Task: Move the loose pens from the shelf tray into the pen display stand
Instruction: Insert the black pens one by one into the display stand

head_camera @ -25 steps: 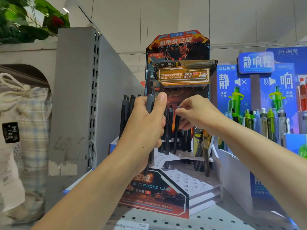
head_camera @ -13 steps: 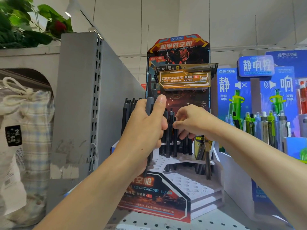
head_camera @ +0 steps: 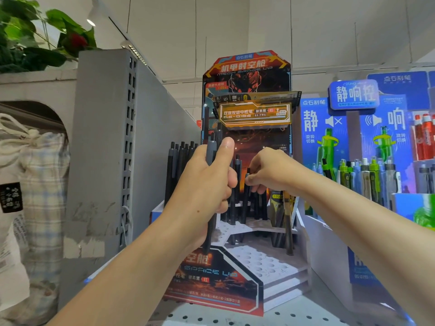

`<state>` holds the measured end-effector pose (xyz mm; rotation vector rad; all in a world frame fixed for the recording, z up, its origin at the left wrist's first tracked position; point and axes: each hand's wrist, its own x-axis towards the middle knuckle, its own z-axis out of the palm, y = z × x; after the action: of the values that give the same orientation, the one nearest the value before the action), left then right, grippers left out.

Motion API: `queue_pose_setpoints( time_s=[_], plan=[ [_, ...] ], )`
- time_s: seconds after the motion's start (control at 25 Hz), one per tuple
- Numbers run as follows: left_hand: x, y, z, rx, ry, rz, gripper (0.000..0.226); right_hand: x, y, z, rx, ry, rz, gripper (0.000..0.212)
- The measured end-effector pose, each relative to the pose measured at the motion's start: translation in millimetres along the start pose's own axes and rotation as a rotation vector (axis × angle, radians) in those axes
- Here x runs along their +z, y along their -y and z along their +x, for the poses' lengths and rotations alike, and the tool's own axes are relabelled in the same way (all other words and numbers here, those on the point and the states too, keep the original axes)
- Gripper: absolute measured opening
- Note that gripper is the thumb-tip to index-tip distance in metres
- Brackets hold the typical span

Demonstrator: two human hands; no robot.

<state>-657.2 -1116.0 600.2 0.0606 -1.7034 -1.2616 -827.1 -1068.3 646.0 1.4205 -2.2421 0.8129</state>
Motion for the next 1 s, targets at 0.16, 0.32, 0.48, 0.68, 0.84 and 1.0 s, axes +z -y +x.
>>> queue_pose_setpoints(
  time_s=[0.16,0.32,0.48,0.68,0.84,1.0],
  plan=[
    [2.5,0.0,1.9,0.031,-0.01,-0.057,0.026,-1.0,0.7,0.3,0.005,0.025,0.036,0.014],
    [1.1,-1.6,-0.1,0.111,0.014,0.023,0.027,-3.7,3.0,0.3,-0.014,0.054,0.048,0.012],
    [4.0,-2.1,-1.3,0.047,0.006,0.02,0.034,-7.5,6.9,1.0,-0.005,0.091,0.019,0.012],
    [5.2,-2.3,-0.6,0.022,-0.024,-0.035,0.039,-8.2,9.7,1.4,0.005,0.111,0.003,0.012],
    [4.3,-1.7,-0.2,0.017,-0.022,-0.032,0.034,-9.8,11.4,-0.7,-0.007,0.117,-0.007,0.011],
    [4.9,-0.8,-1.7,0.006,-0.01,-0.029,0.03,-9.5,14.1,-2.6,-0.073,0.113,-0.008,0.012]
  ],
)
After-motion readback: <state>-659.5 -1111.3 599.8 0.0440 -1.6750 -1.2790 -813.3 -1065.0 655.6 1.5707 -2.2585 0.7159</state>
